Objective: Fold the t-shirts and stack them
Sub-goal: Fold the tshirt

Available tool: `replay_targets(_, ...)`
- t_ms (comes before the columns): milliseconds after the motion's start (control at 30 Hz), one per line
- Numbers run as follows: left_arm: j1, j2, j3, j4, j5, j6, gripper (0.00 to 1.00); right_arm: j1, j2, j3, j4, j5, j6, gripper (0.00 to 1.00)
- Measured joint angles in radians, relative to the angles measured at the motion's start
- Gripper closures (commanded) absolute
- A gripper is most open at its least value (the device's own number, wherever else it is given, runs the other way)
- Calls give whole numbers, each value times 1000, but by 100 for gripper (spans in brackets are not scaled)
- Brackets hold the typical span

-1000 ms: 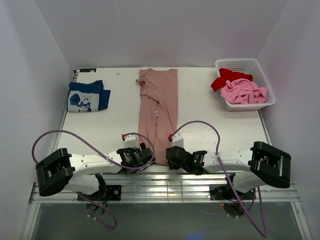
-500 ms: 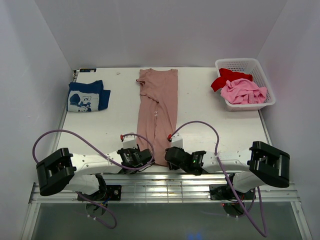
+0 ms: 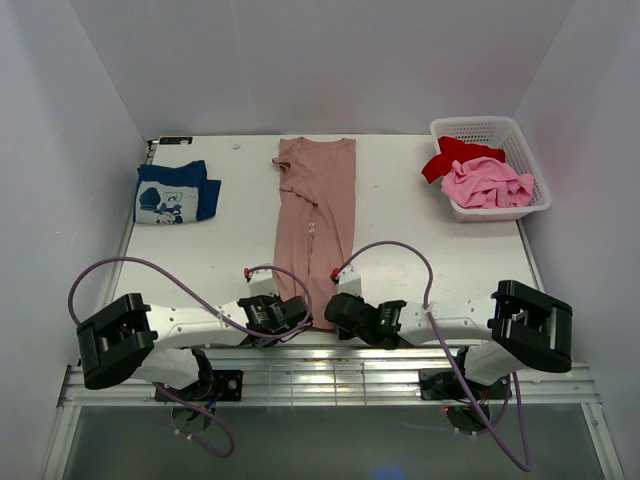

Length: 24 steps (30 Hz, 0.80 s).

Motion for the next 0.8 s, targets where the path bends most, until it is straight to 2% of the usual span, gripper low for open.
replay_targets(167, 0, 15, 19, -12, -2, 25, 100, 1, 8, 18, -23, 5, 2, 92)
replay_targets(367, 2, 31, 55, -39, -5, 60, 100, -3, 10, 83, -149, 59, -6, 92)
replay_targets(500, 15, 51, 95, -52, -26, 92, 100, -51, 16, 140, -190, 79, -46, 92)
replay_targets(600, 62, 63, 127, -20, -55, 137, 100, -117, 47, 185, -200, 84, -93, 92)
replay_targets(800, 204, 82, 150, 149, -68, 295, 100, -246, 157, 272, -170, 54, -201, 92)
